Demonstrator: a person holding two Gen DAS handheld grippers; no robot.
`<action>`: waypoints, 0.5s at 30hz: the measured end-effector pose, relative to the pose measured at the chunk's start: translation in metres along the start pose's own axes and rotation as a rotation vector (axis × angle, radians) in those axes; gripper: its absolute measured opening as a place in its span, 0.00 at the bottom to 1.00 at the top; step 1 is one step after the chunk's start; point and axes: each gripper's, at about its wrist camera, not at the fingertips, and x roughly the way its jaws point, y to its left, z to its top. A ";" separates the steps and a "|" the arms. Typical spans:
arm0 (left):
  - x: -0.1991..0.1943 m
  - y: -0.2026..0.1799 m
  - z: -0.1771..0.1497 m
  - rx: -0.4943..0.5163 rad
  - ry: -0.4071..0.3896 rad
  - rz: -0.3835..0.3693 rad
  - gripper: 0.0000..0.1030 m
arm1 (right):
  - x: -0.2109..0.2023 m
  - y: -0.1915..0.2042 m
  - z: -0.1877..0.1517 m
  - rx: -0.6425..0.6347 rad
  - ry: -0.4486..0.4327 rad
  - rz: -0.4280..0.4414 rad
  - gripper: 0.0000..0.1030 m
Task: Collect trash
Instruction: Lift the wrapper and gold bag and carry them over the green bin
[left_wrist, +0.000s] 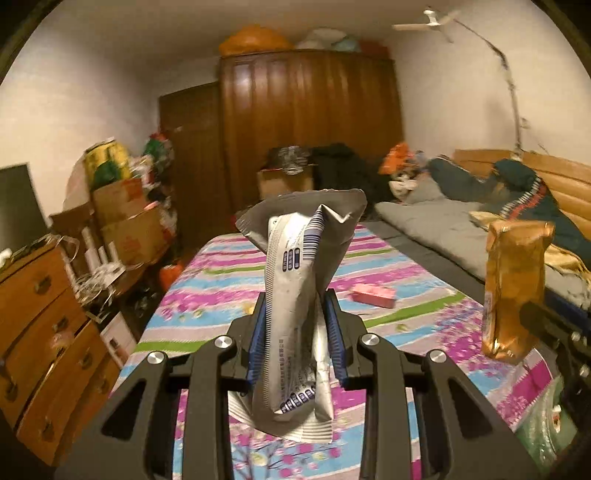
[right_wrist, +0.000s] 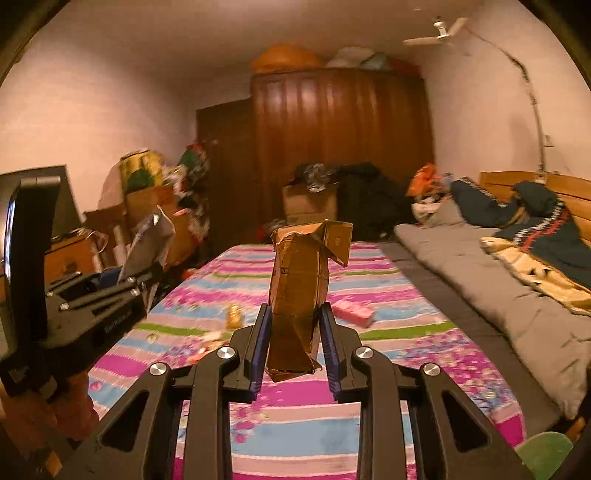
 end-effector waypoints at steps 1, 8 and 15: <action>-0.001 -0.009 0.002 0.009 -0.005 -0.020 0.28 | -0.005 -0.013 0.002 0.015 -0.005 -0.024 0.27; -0.004 -0.090 0.007 0.087 -0.010 -0.193 0.28 | -0.051 -0.088 0.002 0.118 -0.012 -0.174 0.27; -0.007 -0.165 0.004 0.179 -0.003 -0.353 0.28 | -0.111 -0.176 -0.015 0.231 0.007 -0.376 0.27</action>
